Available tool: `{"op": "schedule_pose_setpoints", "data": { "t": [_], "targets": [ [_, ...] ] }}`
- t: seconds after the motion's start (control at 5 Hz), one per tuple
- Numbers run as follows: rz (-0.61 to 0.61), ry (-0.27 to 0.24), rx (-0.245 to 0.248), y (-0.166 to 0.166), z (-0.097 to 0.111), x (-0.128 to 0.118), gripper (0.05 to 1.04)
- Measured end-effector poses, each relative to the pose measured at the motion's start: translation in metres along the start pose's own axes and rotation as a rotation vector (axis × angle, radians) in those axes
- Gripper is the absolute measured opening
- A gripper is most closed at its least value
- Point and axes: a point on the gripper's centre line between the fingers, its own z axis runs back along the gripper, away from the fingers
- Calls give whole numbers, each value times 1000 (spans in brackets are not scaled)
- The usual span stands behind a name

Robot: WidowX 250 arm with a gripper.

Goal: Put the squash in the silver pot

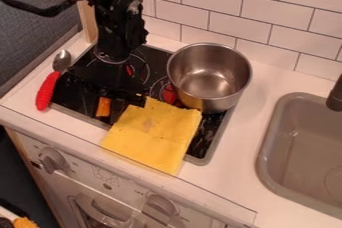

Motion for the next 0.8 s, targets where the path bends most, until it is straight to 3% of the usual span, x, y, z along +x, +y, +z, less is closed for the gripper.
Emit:
{"op": "schedule_pose_setpoints", "data": {
  "t": [0.2,0.4,0.6,0.8],
  "targets": [
    [-72,-59,-14,7,17,5,409],
    [-119,-117,-61,16,41,19,409],
    [-221,-184,-170,-15,67,37,409],
    [-346,-219,-247,-67,91,48,409]
  ]
}}
